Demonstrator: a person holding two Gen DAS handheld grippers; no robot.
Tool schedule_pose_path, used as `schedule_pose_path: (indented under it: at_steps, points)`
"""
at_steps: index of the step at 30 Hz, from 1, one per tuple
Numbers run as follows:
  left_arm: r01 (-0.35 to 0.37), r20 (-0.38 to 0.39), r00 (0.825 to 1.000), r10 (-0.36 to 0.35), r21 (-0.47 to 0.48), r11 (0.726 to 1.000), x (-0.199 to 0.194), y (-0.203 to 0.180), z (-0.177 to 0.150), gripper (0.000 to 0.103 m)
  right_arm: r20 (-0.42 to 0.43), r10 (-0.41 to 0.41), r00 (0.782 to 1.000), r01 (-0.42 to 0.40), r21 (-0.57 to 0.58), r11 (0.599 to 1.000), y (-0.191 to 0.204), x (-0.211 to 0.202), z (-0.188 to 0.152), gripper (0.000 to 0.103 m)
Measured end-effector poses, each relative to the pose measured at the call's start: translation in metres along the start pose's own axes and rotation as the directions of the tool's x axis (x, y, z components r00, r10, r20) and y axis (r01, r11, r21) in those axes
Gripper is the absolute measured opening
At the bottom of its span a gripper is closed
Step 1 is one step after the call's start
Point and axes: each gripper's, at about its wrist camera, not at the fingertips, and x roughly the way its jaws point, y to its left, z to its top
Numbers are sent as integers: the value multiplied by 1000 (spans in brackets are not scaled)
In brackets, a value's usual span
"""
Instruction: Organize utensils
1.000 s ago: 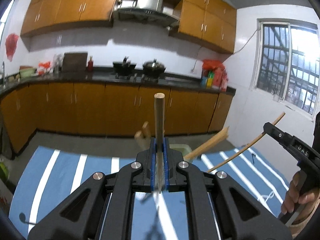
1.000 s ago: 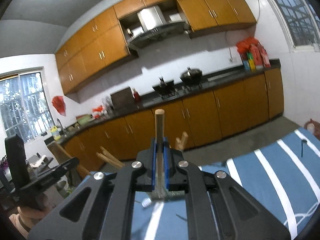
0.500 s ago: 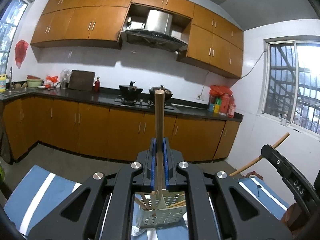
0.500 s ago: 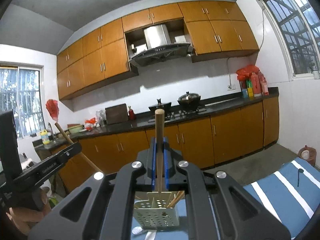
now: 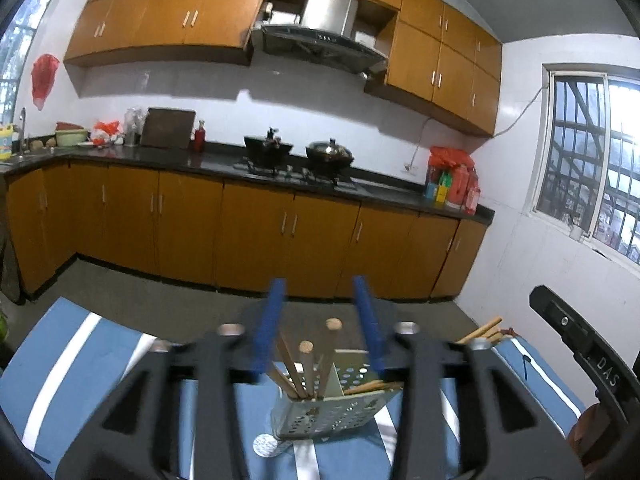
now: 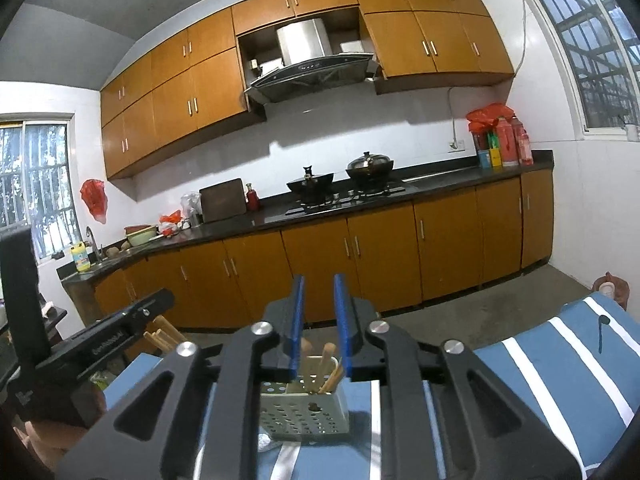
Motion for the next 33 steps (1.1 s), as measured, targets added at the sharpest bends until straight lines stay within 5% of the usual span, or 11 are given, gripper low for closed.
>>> schedule_pose_path:
  at_steps: [5,10,13,15,21,24,33]
  points:
    - [-22,16,1000,22,11,1000,-20,4,8,48,30,-15,999,15,-4,1000,-2,-27,1,40]
    - [-68,26,997,67,58,996,-53,12,-2,73,33,-44,998,44,-3,999,-4,-60,-13,79]
    - [-89,26,996,87,91,992,-75,16,-14,94,34,-70,997,71,-19,997,-2,-78,-27,94]
    - [-107,30,994,104,111,988,-90,18,-24,99,52,-116,992,118,-46,992,4,-93,-39,99]
    - [-154,24,988,152,136,979,-121,23,-59,101,41,-174,984,178,-143,974,23,-117,-71,99]
    - [-184,38,983,180,149,972,-134,25,-79,101,-36,-176,984,167,-166,972,29,-119,-90,99]
    - [-205,2,978,208,179,962,-147,22,-121,101,-91,-161,983,143,-177,974,33,-137,-138,99]
